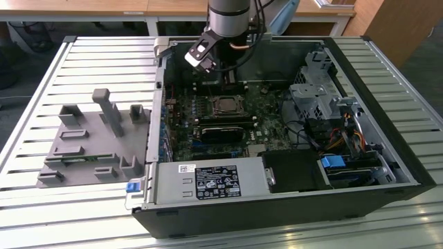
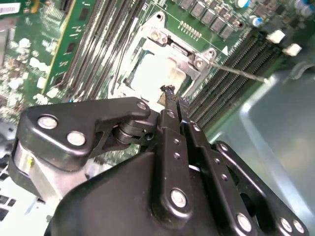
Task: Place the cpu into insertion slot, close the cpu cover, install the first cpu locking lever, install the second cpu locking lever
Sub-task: 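Install the first cpu locking lever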
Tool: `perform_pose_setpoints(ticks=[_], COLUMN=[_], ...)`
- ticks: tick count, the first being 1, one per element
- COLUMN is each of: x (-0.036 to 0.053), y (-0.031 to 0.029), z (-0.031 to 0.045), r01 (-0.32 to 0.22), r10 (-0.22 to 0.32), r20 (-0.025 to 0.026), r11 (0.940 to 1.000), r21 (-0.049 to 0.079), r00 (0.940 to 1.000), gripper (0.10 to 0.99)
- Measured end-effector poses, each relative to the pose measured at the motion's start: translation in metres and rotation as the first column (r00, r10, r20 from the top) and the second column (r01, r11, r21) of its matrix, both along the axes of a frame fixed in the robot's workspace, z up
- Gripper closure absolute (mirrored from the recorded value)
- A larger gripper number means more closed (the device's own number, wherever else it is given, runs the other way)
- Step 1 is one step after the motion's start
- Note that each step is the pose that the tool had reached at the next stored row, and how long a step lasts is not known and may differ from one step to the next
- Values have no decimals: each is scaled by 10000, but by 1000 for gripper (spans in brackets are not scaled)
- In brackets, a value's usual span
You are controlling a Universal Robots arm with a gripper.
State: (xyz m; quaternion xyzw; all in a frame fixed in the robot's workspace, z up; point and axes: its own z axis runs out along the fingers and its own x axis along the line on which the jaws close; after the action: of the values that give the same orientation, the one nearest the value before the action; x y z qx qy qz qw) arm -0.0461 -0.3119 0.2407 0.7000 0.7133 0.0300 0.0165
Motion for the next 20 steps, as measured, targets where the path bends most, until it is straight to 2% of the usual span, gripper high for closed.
perform_pose_setpoints(ticks=[3, 5, 7, 11, 16, 20], x=[0, 0, 0, 0, 0, 0], y=[0, 0, 0, 0, 0, 0], z=[133, 186, 188, 187, 185, 182], r01=[0, -4, -153, -875, -1776, -2484], r10=[0, 4, 153, 875, 1776, 2484], r20=[0, -2, 0, 0, 0, 0], r11=[10000, 10000, 9999, 9962, 9841, 9687], r21=[-1, -2, -4, -6, -5, -5], r00=[10000, 10000, 9999, 9962, 9841, 9687], gripper=[918, 918, 918, 918, 918, 918])
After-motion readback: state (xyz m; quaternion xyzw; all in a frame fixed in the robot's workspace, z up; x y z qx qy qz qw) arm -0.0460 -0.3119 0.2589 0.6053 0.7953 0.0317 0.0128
